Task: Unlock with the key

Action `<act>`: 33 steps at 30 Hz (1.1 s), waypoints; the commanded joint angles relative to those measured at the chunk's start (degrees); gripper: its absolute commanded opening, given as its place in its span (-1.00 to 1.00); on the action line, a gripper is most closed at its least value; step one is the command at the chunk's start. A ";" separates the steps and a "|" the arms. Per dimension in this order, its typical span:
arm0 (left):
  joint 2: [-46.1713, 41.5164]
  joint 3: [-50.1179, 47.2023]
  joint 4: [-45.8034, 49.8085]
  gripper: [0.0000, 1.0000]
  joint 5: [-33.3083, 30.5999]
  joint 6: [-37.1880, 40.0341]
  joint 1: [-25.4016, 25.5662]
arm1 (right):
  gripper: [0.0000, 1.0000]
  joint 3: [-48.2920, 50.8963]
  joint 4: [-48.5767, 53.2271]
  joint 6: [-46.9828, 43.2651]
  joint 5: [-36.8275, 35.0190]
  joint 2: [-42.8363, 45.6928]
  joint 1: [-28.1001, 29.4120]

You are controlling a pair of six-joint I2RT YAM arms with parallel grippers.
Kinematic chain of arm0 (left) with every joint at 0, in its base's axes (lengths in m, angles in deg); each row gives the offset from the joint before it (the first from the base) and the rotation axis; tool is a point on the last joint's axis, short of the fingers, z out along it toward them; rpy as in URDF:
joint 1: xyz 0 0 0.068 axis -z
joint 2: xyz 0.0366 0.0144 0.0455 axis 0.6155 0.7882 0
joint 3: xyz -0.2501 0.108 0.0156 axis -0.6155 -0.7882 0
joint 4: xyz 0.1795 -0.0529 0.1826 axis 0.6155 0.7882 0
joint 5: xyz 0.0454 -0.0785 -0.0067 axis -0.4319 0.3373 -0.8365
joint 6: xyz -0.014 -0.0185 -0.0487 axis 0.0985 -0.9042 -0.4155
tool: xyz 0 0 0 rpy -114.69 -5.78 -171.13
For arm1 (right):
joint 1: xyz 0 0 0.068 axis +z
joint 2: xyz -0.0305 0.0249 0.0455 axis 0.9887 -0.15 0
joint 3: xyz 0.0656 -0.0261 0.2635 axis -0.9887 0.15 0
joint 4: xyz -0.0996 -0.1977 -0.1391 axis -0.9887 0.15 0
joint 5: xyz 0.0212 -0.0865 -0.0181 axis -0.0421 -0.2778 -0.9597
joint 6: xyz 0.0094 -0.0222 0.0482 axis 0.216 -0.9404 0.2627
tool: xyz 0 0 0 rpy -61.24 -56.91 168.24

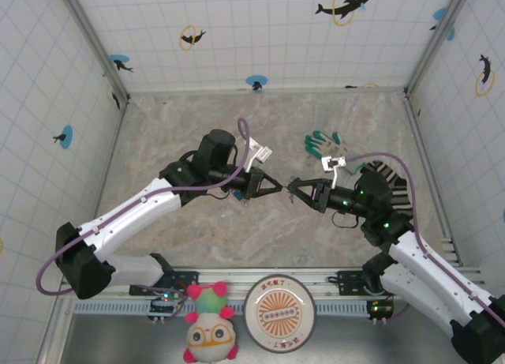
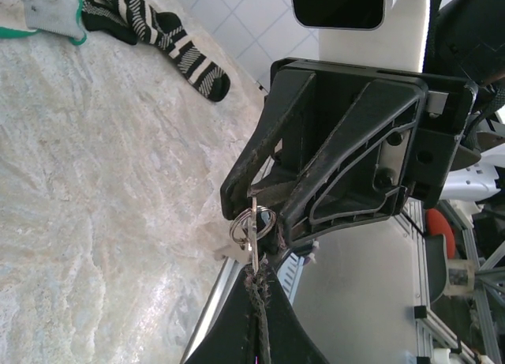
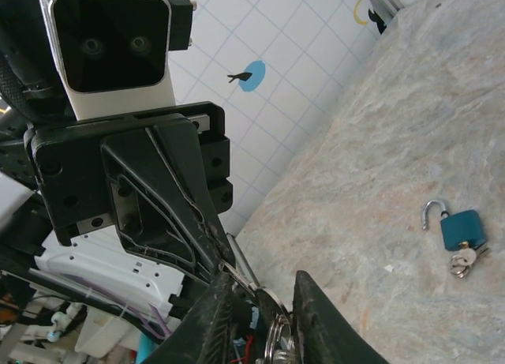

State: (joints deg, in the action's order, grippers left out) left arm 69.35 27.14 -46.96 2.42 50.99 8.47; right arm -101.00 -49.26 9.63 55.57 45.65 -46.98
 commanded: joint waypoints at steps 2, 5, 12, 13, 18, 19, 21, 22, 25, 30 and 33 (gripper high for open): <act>-1.54 0.00 -1.38 -1.00 1.24 1.54 -0.23 | -0.74 -0.97 -0.96 -0.65 1.31 1.23 -0.38; -1.73 -0.19 -1.68 -1.00 1.03 1.43 -0.42 | -0.92 -0.89 -1.10 -0.80 1.70 1.57 -0.42; -2.80 -1.71 -4.34 -0.39 -2.15 -2.25 -3.03 | -1.00 -2.17 3.69 -5.01 -3.96 3.76 -0.29; -3.27 -2.27 -5.33 -0.23 -3.41 -3.62 -3.82 | -1.00 -2.54 5.23 -6.41 -6.19 4.38 -0.10; -5.70 -7.42 -12.35 -0.05 -7.62 -13.57 -8.40 | -1.00 -4.02 11.84 -13.52 -22.76 6.54 2.67; -6.06 -8.60 -13.54 0.04 -9.33 -16.02 -9.02 | -1.00 -3.62 11.82 -14.35 -28.26 6.91 3.57; -6.23 -10.71 -15.54 0.14 -12.06 -20.57 -9.34 | -1.00 -2.68 10.84 -16.37 -35.52 7.44 6.03; -6.07 -11.60 -16.96 0.16 -12.51 -22.79 -9.37 | -1.00 -2.31 10.13 -18.00 -39.86 7.64 8.04; -5.52 -14.18 -22.43 0.20 -11.86 -29.53 -9.37 | -1.00 -2.26 8.97 -24.83 -55.22 7.43 16.40; -5.03 -15.79 -28.99 0.25 -9.90 -35.90 -9.18 | -1.00 -2.51 3.59 -37.70 -78.07 3.95 29.91; -4.77 -15.51 -30.42 0.30 -8.81 -37.39 -8.51 | -1.00 -2.55 -2.60 -44.96 -87.24 0.35 36.16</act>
State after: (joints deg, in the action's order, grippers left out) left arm 64.33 11.62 -71.72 -8.03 18.49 -0.73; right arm -101.87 -43.65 -24.66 -14.74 48.30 -14.63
